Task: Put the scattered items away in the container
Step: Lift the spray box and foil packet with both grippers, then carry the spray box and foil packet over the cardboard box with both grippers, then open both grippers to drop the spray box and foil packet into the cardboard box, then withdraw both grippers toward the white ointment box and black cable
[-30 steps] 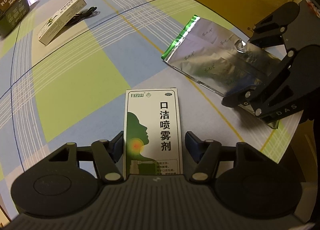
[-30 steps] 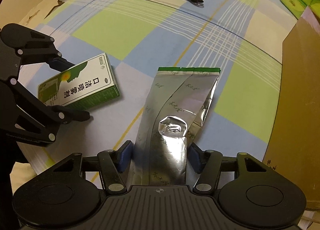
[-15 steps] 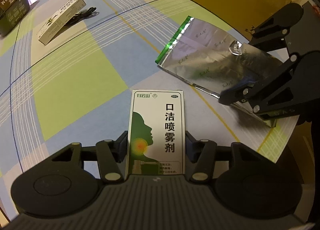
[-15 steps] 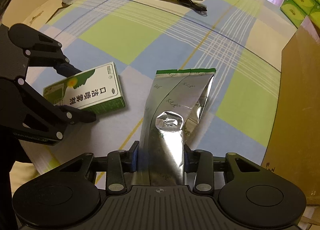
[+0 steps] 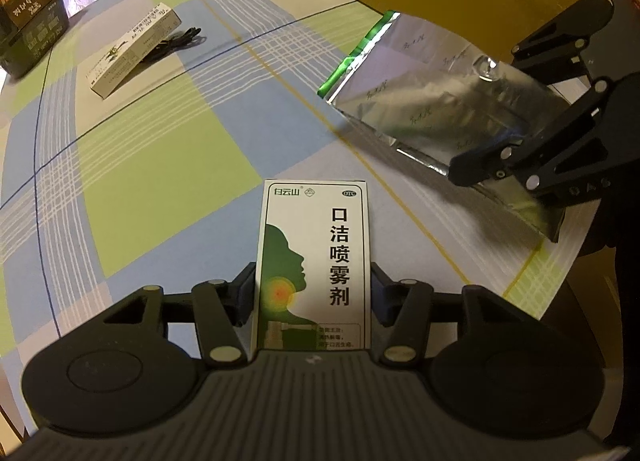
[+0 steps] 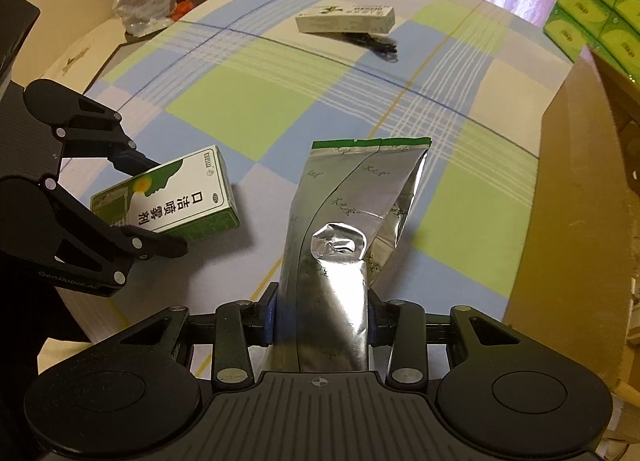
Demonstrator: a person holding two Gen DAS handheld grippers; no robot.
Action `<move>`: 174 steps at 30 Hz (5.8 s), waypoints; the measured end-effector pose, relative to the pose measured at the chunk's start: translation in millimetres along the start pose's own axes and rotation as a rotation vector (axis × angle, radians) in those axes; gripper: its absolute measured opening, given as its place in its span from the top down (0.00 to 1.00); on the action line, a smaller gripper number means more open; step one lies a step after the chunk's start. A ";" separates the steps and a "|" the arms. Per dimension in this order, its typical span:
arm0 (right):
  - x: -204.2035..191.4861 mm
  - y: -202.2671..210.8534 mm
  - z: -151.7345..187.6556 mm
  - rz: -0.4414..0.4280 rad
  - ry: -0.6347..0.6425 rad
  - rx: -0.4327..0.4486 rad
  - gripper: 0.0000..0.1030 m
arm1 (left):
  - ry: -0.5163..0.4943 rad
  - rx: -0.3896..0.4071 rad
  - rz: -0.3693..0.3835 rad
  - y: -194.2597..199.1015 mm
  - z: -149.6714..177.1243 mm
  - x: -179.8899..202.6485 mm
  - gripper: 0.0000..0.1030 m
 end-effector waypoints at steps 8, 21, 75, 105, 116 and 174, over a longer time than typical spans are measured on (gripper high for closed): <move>0.0 16.4 5.5 0.013 -0.012 0.026 0.59 | -0.010 0.012 0.002 14.2 3.2 12.5 0.51; -1.4 50.0 10.7 0.043 -0.027 0.084 0.59 | -0.040 0.040 -0.010 37.4 5.8 33.9 0.51; 159.3 197.7 54.9 0.293 -0.162 0.194 0.59 | -0.338 0.187 0.074 72.1 -142.9 193.9 0.51; 225.3 180.3 80.4 0.293 -0.242 0.156 0.59 | -0.051 0.154 0.223 21.7 -210.4 222.7 0.50; 234.8 170.4 86.2 0.270 -0.279 0.151 0.59 | 0.086 0.203 0.241 24.9 -213.0 186.2 0.37; 93.5 28.3 -121.6 0.065 0.085 0.171 0.25 | 0.102 0.175 -0.064 6.8 -90.2 -115.8 0.27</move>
Point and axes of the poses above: each gripper's, at about its wrist camera, not at the fingertips, and y roughly against the way its jaws point, x to its right, z to its underside, the point moved 5 cm from there along -y, roughly the way its jaws point, and after that the axes turned 13 degrees about y, right-handed, at the moved point
